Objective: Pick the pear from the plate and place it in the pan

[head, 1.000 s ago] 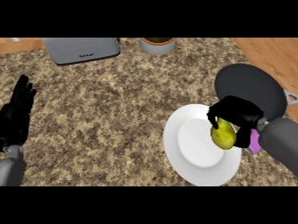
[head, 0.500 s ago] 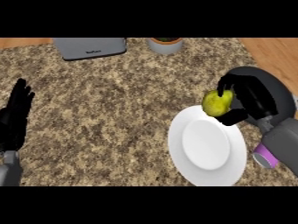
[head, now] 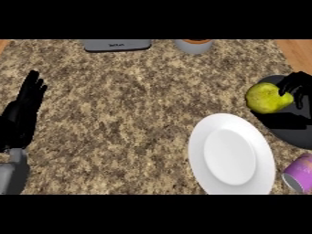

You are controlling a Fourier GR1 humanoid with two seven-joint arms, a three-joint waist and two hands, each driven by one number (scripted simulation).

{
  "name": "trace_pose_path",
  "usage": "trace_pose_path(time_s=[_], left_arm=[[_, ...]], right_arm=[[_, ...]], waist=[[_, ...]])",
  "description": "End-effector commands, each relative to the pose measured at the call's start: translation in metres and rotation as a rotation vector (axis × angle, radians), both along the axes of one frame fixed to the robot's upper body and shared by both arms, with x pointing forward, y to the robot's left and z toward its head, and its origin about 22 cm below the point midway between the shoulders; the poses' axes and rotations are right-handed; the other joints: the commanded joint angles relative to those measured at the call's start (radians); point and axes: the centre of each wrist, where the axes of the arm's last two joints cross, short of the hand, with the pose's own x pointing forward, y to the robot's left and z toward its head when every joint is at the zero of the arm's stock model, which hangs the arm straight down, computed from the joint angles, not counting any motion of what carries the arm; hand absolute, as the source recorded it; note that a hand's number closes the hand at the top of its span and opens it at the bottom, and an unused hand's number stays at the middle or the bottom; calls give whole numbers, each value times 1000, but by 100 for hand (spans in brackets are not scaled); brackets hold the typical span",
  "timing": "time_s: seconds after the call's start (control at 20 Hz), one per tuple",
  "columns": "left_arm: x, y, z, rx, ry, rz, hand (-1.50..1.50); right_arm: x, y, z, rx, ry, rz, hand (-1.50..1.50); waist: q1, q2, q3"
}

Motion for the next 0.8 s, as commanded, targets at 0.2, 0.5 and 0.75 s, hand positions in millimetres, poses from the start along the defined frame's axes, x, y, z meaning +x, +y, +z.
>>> trace_pose_path(time_s=[0.2,0.5,0.75], left_arm=[[13,-23,11,6,-9,-57,0],[1,-25,9,-2,-43,-110,0],[31,-28,19,-5,-30,-108,0]], right_arm=[[-9,-108,-7,-83,-41,-194,150],[2,-170,-34,-196,-15,-329,150],[29,-173,-65,-169,-4,-357,150]], waist=[[62,18,2],[95,22,3],[110,35,5]])
